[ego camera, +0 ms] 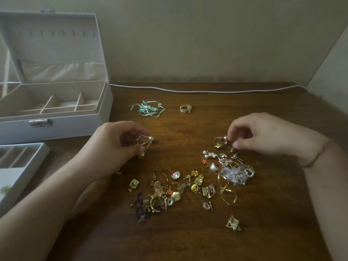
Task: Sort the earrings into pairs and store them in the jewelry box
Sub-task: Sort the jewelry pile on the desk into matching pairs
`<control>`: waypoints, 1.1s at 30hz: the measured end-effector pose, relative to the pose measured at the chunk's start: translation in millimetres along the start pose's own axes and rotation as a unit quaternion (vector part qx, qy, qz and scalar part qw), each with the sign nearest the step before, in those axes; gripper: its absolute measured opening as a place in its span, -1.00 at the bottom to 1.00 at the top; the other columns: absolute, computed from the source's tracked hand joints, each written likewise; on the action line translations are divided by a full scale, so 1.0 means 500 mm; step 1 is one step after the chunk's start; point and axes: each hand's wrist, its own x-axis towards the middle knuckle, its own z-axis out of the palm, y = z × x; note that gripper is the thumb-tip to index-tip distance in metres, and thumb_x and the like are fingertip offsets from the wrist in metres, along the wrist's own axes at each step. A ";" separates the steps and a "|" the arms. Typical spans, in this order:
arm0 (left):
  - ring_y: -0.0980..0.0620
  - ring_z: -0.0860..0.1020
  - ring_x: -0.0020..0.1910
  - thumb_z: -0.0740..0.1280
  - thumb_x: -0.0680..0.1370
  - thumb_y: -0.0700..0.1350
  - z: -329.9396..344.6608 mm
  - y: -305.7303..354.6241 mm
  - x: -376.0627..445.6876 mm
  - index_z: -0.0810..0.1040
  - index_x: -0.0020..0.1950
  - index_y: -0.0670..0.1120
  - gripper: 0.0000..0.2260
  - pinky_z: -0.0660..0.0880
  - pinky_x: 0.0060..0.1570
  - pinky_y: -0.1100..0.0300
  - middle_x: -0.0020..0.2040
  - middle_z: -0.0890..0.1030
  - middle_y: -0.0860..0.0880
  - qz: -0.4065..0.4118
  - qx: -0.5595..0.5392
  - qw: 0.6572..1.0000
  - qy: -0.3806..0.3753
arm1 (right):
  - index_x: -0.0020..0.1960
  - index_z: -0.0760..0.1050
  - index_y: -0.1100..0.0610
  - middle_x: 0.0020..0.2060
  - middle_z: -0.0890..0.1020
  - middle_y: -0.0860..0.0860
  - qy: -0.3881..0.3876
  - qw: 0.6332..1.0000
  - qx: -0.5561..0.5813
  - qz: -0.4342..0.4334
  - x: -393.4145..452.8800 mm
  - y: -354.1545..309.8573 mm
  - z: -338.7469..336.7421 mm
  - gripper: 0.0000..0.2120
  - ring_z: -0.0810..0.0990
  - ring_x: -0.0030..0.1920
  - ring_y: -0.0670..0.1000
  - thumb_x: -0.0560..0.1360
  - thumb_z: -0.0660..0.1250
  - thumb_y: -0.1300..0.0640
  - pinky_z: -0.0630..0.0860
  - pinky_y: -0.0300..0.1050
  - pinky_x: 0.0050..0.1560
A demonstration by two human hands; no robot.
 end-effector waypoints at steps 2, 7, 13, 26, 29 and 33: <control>0.17 0.62 -0.20 0.54 0.40 -0.23 -0.001 0.002 0.000 0.63 -0.05 0.21 -0.66 0.49 -0.14 0.29 -0.17 0.65 0.20 0.002 -0.005 1.000 -0.002 | -0.01 0.49 -0.21 -0.06 0.54 -0.19 0.056 0.998 -0.018 -0.004 0.013 -0.002 0.012 -0.81 0.48 -0.15 -0.24 0.47 0.42 0.04 0.38 -0.30 -0.21; 0.12 0.63 -0.24 0.46 0.49 -0.22 -0.012 0.002 0.002 0.65 -0.03 0.16 -0.75 0.51 -0.19 0.23 -0.19 0.66 0.12 0.000 -0.031 1.000 0.003 | 0.08 0.50 -0.22 0.02 0.50 -0.20 0.039 0.998 -0.035 -0.038 0.026 -0.022 0.043 -0.75 0.43 -0.10 -0.25 0.50 0.39 0.10 0.46 -0.24 -0.03; 0.03 0.66 -0.17 0.44 0.49 -0.28 -0.033 -0.013 0.007 0.68 -0.08 0.09 -0.76 0.59 -0.14 0.16 -0.19 0.69 0.03 -0.049 -0.134 0.989 0.034 | -0.10 0.54 -0.19 -0.13 0.55 -0.23 -0.029 0.996 -0.018 -0.085 0.011 -0.062 0.049 -0.89 0.51 -0.11 -0.24 0.47 0.41 0.03 0.46 -0.26 -0.15; 0.04 0.64 -0.19 0.40 0.47 -0.38 -0.047 -0.004 0.000 0.65 0.04 -0.08 -0.75 0.56 -0.20 0.28 -0.09 0.69 -0.15 -0.051 -0.225 0.972 -0.050 | 0.21 0.39 -0.35 0.15 0.40 -0.41 -0.022 0.966 -0.056 -0.253 -0.031 -0.160 0.071 -0.67 0.33 0.20 -0.38 0.46 0.32 -0.17 0.37 -0.26 0.20; 0.06 0.64 -0.21 0.39 0.49 -0.38 -0.049 -0.005 0.000 0.65 0.06 -0.03 -0.71 0.51 -0.25 0.33 -0.11 0.70 -0.08 -0.050 -0.194 0.976 -0.081 | 0.28 0.31 -0.35 0.21 0.31 -0.42 -0.085 0.955 -0.100 -0.266 -0.035 -0.181 0.087 -0.56 0.24 0.23 -0.36 0.44 0.33 -0.23 0.36 -0.19 0.26; 0.01 0.64 -0.18 0.39 0.49 -0.39 -0.051 -0.008 -0.002 0.66 0.07 0.03 -0.66 0.55 -0.12 0.21 -0.11 0.68 -0.07 -0.038 -0.161 0.976 -0.141 | 0.21 0.39 -0.30 0.10 0.43 -0.35 -0.081 0.962 -0.098 -0.241 -0.033 -0.168 0.079 -0.64 0.37 0.16 -0.30 0.45 0.37 -0.17 0.44 -0.16 0.19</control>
